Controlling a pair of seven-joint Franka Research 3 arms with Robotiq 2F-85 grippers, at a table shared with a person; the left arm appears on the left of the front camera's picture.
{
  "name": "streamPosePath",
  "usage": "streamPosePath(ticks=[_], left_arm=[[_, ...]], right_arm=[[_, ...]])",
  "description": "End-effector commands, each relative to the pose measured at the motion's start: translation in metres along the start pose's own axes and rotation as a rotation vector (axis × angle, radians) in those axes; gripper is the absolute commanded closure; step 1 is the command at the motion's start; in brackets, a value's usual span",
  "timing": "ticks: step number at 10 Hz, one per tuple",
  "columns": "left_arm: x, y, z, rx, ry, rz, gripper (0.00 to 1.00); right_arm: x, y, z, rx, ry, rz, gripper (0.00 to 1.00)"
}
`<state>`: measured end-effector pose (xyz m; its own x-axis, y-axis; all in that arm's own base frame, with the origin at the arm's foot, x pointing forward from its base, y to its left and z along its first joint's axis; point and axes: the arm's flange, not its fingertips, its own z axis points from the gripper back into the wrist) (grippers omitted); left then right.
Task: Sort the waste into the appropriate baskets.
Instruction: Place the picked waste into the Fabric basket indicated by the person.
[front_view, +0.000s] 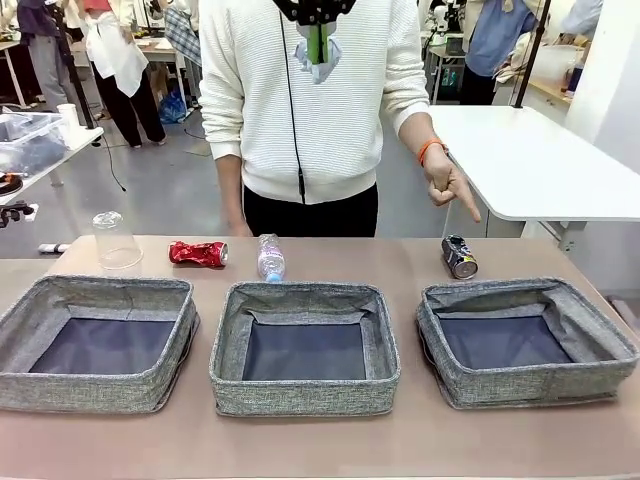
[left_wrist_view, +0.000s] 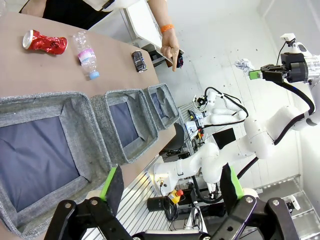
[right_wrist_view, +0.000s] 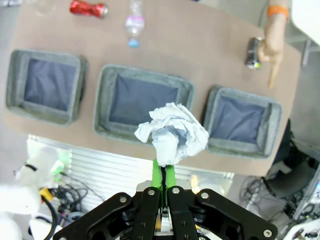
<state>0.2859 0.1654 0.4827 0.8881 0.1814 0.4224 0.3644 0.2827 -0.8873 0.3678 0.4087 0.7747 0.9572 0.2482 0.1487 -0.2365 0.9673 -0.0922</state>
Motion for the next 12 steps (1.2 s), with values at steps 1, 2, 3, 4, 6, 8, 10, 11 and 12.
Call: streamPosePath(ticks=[1, 2, 3, 4, 6, 8, 10, 11, 12], left_arm=[[0.001, -0.002, -0.001, -0.016, -0.007, -0.022, 0.0], [0.001, -0.002, -0.001, -0.016, -0.007, -0.022, 0.0], [0.001, -0.002, -0.001, -0.016, -0.007, -0.022, 0.0], [0.001, -0.002, -0.001, -0.016, -0.007, -0.022, 0.0], [0.001, -0.002, -0.001, -0.016, -0.007, -0.022, 0.0], [0.001, -0.002, -0.001, -0.016, -0.007, -0.022, 0.0], [0.001, -0.002, -0.001, -0.016, -0.007, -0.022, 0.0], [0.001, -0.002, -0.001, -0.016, -0.007, -0.022, 0.0], [0.001, -0.002, -0.001, -0.016, -0.007, -0.022, 0.0]], right_arm=[[-0.005, -0.003, 0.0, 0.002, 0.007, 0.003, 0.99], [-0.005, -0.003, 0.0, 0.002, 0.007, 0.003, 0.99], [-0.005, -0.003, 0.0, 0.002, 0.007, 0.003, 0.99], [-0.005, -0.003, 0.0, 0.002, 0.007, 0.003, 0.99], [-0.004, -0.008, -0.003, 0.001, 0.036, 0.038, 0.99], [-0.018, -0.049, -0.026, 0.038, 0.081, 0.096, 0.99], [-0.05, -0.123, -0.075, 0.108, 0.169, 0.057, 0.99], [-0.07, -0.154, -0.097, 0.111, 0.213, 0.022, 0.99], [-0.089, -0.184, -0.119, 0.136, 0.225, 0.01, 0.99]])
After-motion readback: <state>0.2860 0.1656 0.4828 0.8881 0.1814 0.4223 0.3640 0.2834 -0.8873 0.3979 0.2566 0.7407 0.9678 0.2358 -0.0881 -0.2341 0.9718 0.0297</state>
